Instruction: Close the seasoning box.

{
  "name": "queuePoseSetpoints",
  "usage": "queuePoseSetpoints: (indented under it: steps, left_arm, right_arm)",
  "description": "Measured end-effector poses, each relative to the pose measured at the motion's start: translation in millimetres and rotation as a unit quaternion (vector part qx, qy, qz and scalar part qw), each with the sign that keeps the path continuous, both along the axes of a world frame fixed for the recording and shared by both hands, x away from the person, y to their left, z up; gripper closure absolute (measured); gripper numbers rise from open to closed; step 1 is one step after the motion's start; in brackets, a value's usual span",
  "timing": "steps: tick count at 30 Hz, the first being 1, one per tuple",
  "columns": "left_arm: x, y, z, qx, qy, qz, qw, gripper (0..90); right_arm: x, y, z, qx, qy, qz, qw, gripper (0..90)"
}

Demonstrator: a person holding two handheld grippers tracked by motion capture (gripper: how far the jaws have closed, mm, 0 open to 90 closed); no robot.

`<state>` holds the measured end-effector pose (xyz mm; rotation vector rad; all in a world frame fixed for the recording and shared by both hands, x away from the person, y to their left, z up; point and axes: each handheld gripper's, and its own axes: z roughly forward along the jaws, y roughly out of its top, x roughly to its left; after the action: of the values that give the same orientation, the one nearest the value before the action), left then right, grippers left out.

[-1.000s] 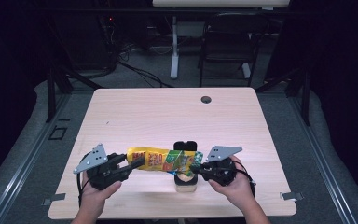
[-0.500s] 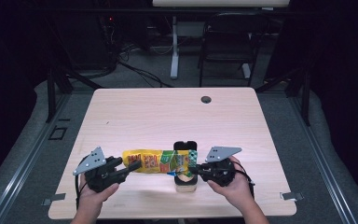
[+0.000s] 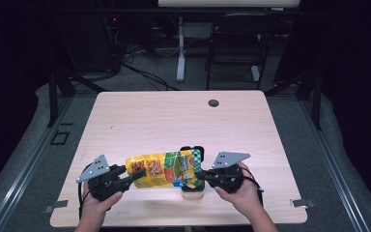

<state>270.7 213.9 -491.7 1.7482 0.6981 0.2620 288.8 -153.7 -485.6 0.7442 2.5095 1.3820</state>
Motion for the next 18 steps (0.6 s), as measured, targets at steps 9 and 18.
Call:
queuePoseSetpoints:
  steps: [9,18]
  left_arm:
    - [0.6,0.6,-0.9,0.003,0.001,-0.001,1.0,65.5]
    - [0.8,4.6,-1.3,0.004,-0.001,-0.005,1.0,65.9]
  right_arm:
    - [-0.3,-0.2,0.9,0.002,-0.001,0.0,1.0,89.4]
    - [0.8,3.3,3.1,-0.005,-0.003,0.002,1.0,89.7]
